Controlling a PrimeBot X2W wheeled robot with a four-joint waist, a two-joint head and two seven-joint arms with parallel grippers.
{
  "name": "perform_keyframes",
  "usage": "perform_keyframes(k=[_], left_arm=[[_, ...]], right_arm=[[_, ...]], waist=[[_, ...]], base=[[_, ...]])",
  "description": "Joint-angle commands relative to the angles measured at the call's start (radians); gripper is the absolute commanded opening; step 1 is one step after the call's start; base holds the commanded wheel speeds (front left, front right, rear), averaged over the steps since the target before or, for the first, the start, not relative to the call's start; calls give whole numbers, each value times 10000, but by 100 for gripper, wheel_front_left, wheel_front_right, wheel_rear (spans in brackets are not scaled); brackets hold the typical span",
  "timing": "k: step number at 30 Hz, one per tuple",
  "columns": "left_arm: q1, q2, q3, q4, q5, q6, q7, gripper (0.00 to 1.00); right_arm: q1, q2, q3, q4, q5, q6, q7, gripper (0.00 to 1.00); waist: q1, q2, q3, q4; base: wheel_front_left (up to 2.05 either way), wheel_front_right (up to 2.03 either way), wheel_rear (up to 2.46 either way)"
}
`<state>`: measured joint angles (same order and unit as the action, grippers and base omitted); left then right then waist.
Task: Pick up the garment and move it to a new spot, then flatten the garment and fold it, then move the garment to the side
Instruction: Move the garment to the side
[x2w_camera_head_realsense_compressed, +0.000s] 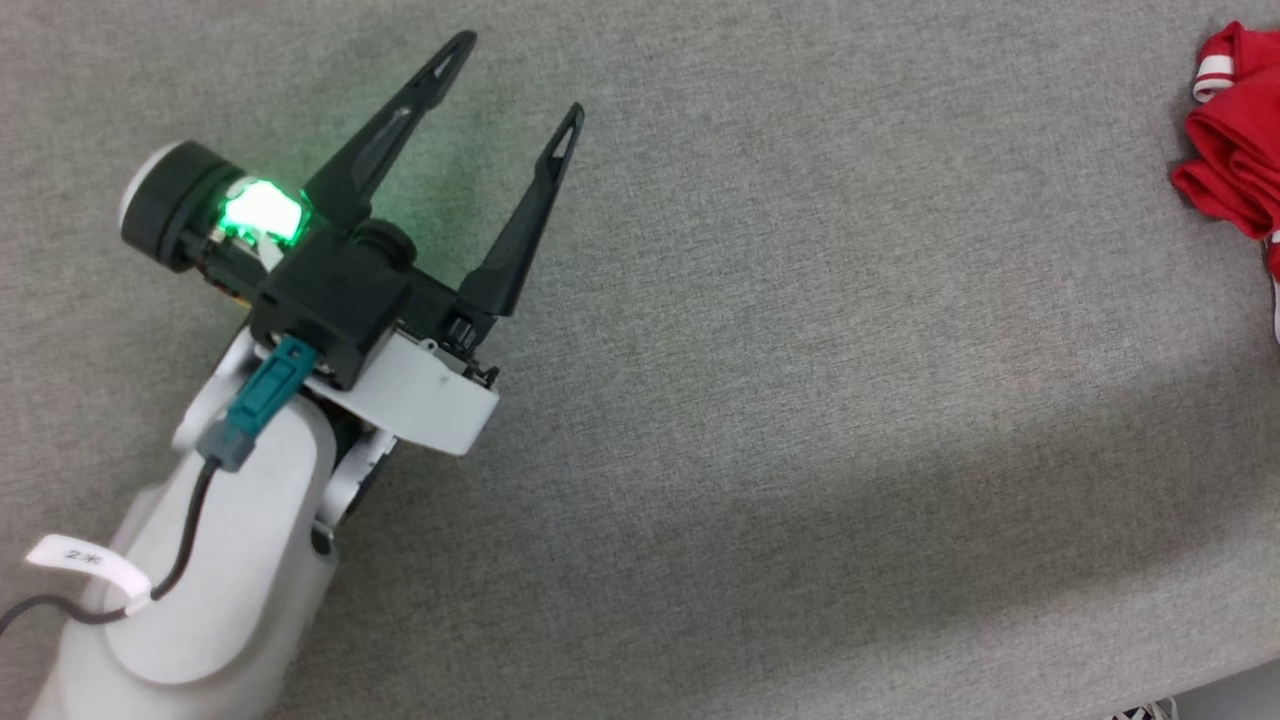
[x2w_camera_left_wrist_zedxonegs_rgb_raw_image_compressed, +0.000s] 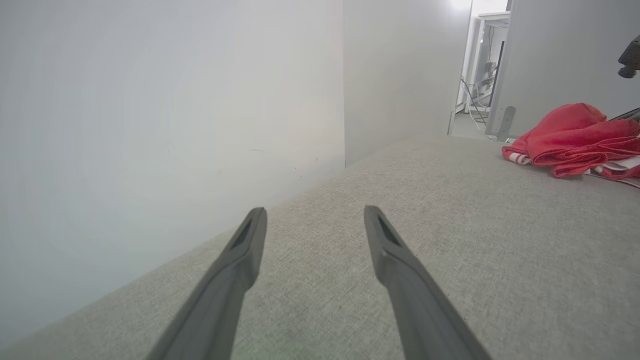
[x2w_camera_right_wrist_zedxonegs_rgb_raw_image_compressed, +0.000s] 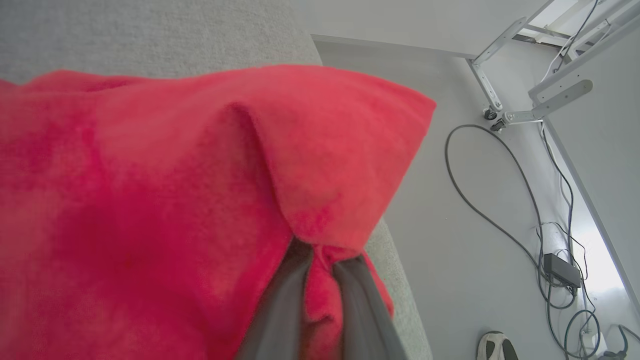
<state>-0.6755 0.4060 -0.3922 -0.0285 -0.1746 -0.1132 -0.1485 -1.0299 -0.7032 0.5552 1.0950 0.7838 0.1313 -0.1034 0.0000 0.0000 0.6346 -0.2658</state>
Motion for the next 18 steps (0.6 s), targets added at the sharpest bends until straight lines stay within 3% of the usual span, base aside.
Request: perform_keyframes(k=[1,3,14,18], left_arm=[[78,47,34,-105,-59,77,63,100],[150,85,46,-121,-92,103,105,100],[1237,-274,282,537,-637,629,-664,100],[1790,-445,440,946,-940,795,-849,100]], right_arm=[[-101,77,138,120,122,-11,-85,21],[-147,61,222,241,232,-11,-240,100],[126,-614,1038,-222,530,-11,-1122,100],[443,-569,1344,-610,610,-11,-1282,100]], waist=[[0,0,2,-22],[0,0,-59,-27],[0,0,-1404,273],[0,0,-1961,454]], base=[[0,0,0],[0,0,0],[0,0,0],[0,0,0]])
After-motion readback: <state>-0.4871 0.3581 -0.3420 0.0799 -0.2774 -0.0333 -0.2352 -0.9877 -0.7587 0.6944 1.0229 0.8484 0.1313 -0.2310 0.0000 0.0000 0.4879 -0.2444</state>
